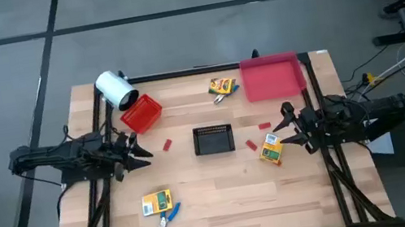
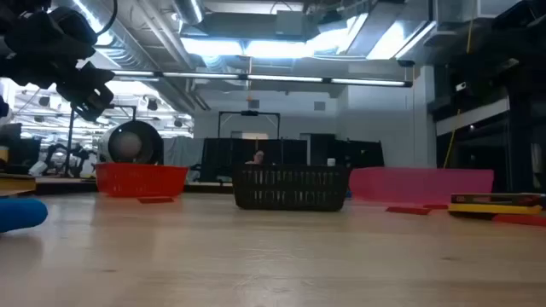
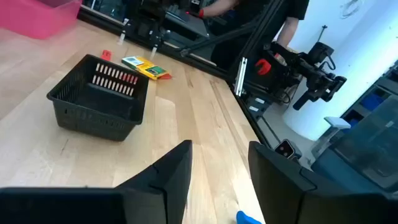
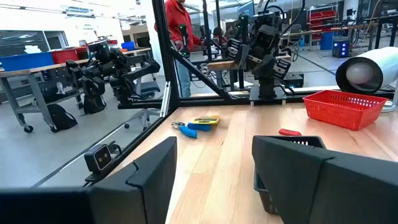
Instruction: Pick & Place School Supplies
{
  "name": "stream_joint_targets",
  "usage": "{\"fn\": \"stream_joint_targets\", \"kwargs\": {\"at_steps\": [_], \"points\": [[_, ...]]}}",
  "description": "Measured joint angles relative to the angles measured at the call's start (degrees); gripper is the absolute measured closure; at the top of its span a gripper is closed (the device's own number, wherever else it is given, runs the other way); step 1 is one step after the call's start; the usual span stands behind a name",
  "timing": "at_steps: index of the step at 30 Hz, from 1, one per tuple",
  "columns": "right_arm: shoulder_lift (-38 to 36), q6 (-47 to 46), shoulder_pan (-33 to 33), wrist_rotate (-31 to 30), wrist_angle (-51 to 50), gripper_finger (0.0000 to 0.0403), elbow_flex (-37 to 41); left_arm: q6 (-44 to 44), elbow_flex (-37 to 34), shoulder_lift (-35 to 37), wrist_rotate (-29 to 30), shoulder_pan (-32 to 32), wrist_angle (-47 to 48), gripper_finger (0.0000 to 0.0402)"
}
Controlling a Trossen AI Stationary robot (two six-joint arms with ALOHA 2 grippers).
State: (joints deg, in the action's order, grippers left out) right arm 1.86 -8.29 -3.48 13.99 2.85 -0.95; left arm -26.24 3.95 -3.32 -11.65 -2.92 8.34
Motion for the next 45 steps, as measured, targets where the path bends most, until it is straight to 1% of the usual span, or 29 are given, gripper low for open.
{"fn": "stream_joint_targets", "kwargs": {"at_steps": [45], "points": [[0.0, -0.1, 0.0, 0.0, 1.1, 0.0188, 0.0, 0.0, 0.0, 0.0, 0.0, 0.0, 0.0, 0.0247]]}}
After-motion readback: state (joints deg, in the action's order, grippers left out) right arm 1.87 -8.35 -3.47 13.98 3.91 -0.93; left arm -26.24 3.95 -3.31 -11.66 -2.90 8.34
